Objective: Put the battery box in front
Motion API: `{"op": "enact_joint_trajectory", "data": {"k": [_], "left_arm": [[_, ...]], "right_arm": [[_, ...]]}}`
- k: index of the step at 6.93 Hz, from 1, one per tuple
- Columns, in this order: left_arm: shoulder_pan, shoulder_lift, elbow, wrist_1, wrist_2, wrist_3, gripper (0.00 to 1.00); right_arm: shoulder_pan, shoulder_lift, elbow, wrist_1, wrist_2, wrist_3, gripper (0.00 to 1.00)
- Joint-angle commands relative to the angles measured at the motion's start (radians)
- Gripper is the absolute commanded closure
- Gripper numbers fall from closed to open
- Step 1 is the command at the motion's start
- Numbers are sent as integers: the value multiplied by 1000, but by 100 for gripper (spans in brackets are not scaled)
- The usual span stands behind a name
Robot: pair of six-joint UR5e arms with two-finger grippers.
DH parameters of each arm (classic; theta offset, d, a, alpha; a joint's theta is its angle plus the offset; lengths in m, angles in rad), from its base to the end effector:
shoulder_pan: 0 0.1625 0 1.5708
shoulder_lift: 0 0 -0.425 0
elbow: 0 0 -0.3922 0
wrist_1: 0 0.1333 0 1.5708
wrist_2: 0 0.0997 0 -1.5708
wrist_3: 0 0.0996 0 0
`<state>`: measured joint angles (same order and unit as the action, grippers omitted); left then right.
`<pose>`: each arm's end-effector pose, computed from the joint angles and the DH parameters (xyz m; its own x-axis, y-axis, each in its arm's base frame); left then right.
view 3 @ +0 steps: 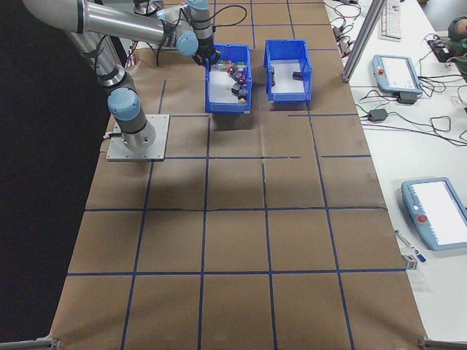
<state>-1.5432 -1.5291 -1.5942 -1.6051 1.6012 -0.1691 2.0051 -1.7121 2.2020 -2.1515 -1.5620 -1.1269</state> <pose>-0.1172 -0.4759 0.4932 -0.9803 -0.1949 -0.0327 -0.1954 0.9807 0.0107 0.2877 -0.3014 0.3086 -0.0110 -0.9969 0.0781 -0.9989 0.0074 -0.0468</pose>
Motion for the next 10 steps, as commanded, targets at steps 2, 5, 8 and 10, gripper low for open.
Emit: {"op": "enact_joint_trajectory", "data": {"k": [2,5,8,10], "left_arm": [[60,65,-15,2,3,419,1],[60,86,-18,-7,5,421,0],[63,83,-23,-7,-6,419,0],[61,89,-49,-33,-41,401,0]], "right_arm": [[87,75,-2,-96,8,119,98],[86,85,5,-87,-4,116,95],[84,86,18,-84,-9,118,0],[78,53,12,-82,-12,118,0]]}}
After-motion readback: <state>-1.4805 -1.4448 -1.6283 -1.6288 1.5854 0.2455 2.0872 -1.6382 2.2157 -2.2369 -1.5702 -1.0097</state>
